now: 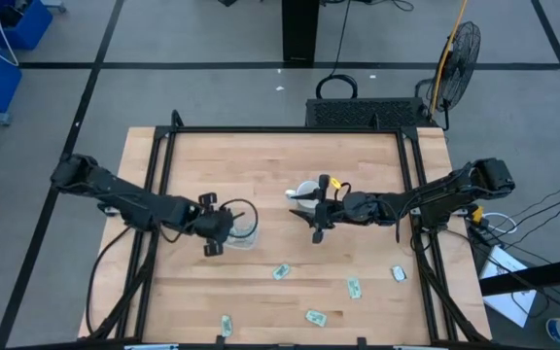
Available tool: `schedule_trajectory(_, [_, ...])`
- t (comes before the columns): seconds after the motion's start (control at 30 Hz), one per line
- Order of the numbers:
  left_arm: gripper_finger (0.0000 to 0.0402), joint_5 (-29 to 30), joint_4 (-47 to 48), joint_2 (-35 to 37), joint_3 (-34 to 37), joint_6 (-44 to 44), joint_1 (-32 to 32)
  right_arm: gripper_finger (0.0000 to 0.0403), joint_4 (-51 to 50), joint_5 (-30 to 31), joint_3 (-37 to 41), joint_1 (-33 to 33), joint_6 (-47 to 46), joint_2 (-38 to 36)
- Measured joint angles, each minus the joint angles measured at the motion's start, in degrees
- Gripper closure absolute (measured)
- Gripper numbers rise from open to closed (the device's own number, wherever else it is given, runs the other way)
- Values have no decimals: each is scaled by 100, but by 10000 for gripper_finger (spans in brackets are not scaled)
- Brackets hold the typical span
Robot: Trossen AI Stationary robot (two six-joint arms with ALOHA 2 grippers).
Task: Pick and place Stevia / Truvia into bins
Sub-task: Put the green stevia packet into the transparent bin, then put the white stevia packet into the transparent bin
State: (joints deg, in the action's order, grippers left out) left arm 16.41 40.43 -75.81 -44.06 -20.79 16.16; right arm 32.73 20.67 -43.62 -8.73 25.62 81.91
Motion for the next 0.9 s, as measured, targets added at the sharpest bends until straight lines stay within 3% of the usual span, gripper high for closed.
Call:
schedule_trajectory(0.5, [391,-55,40,-109,14,82,-153,246,-239,0,0,0,-533,0])
schedule_trajectory(0.9, [327,7,50,-109,14,83,-153,246,-260,0,0,-2,-712,0])
